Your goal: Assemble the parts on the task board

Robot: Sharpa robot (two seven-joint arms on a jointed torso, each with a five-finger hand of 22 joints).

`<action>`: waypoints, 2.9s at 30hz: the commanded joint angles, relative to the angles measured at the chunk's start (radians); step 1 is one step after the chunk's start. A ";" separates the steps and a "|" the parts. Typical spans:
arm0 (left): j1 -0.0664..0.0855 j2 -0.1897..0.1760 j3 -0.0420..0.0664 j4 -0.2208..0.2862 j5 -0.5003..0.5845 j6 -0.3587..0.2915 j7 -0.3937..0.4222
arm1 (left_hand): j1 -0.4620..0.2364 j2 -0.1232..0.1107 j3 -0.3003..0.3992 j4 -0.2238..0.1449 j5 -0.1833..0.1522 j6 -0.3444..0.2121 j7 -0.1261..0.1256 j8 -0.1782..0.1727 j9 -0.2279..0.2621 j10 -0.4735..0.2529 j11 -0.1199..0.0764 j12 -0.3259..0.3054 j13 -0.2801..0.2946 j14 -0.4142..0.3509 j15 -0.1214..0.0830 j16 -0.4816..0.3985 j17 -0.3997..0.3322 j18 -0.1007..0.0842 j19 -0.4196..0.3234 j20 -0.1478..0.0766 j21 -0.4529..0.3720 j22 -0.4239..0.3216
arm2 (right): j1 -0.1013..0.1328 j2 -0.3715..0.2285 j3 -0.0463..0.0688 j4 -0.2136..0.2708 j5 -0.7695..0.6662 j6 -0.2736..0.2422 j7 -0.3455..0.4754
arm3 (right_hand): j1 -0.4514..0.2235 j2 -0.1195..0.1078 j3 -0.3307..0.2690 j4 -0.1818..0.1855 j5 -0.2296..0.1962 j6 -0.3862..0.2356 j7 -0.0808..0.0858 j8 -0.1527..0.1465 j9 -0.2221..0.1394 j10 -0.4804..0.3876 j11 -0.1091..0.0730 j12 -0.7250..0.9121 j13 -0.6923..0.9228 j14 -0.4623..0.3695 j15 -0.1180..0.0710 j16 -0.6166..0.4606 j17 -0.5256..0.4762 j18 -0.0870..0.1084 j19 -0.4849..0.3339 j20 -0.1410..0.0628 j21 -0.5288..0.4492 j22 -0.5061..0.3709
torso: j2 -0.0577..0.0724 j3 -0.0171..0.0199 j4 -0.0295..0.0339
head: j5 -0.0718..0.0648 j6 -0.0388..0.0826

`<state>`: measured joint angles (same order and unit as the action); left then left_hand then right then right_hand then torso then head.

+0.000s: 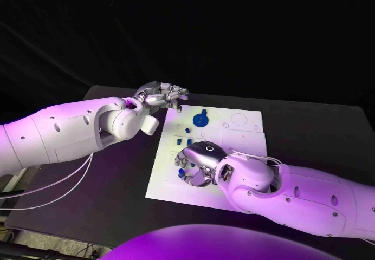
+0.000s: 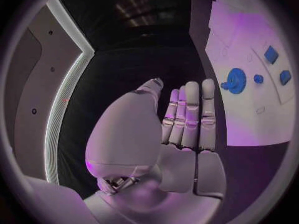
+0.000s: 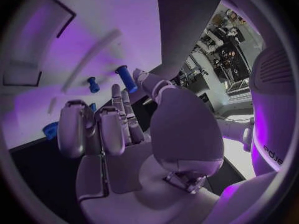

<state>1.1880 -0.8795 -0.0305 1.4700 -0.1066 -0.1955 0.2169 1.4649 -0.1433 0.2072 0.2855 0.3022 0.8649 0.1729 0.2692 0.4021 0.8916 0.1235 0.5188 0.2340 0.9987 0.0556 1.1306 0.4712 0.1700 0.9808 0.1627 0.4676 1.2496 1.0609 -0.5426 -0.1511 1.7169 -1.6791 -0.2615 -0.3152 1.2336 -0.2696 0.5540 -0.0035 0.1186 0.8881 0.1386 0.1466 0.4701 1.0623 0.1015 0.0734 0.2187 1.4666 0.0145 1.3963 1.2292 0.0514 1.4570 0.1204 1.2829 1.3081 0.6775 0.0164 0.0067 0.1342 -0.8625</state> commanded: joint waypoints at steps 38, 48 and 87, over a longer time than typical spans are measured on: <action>-0.002 -0.015 -0.002 0.021 0.002 0.004 0.012 | -0.004 -0.001 0.007 0.001 0.000 -0.006 0.001 0.008 -0.002 -0.006 -0.002 0.009 -0.001 -0.009 0.002 0.007 -0.001 0.011 -0.002 0.002 -0.006 -0.002 | 0.038 -0.582 -0.001 0.234 0.388 -0.159 -0.148 | -0.005 0.045 -0.361 0.296 -0.018 0.069 -0.042 0.107 0.190 0.375 -0.080 1.292 1.164 0.104 -0.058 0.174 0.341 -0.048 0.107 -0.054 0.273 0.258 | -0.016 -0.0069 -0.0353 | -0.098 0.031; -0.002 -0.020 -0.002 0.025 0.002 0.003 0.012 | -0.004 -0.001 0.007 0.001 0.000 -0.006 0.001 0.008 -0.002 -0.006 -0.002 0.009 -0.001 -0.009 0.002 0.007 -0.001 0.011 -0.002 0.002 -0.006 -0.002 | -0.009 -0.559 -0.004 0.238 0.331 -0.156 -0.186 | -0.028 0.051 -0.382 0.297 -0.022 0.077 -0.044 0.105 0.192 0.387 -0.082 1.311 1.183 0.104 -0.058 0.174 0.342 -0.050 0.111 -0.055 0.281 0.261 | -0.015 -0.0071 -0.0361 | -0.094 0.023; -0.002 -0.032 -0.002 0.030 0.002 0.014 0.005 | -0.005 -0.001 0.009 0.001 0.001 -0.006 0.001 0.010 -0.002 -0.006 -0.002 0.011 -0.002 -0.009 0.002 0.008 -0.002 0.011 -0.002 0.002 -0.006 -0.002 | -0.044 -0.435 -0.005 0.155 0.286 -0.128 -0.229 | 0.013 0.075 -0.358 0.293 0.036 0.135 -0.061 0.109 0.191 0.422 -0.097 1.365 1.233 0.104 -0.070 0.174 0.342 -0.051 0.114 -0.064 0.288 0.263 | -0.015 -0.0086 -0.0357 | -0.082 0.007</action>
<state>1.1853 -0.9125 -0.0336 1.4968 -0.1066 -0.1949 0.2156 1.4649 -0.1433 0.2099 0.2883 0.3021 0.8650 0.1729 0.2728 0.4021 0.8917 0.1234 0.5228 0.2333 0.9952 0.0592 1.1345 0.4705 0.1699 0.9808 0.1628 0.4676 1.2490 1.0221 -0.9799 -0.1531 1.8727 -1.3857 -0.4198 -0.5236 1.2356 -0.1976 0.1917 0.2903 0.1507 1.0166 0.0770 0.2552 0.6635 1.4649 0.0087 1.4319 1.3078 1.4667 -0.0506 1.5668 1.3078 0.0065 1.4680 0.0626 1.5656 1.3081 0.6634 0.0072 -0.0278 0.0516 -0.8548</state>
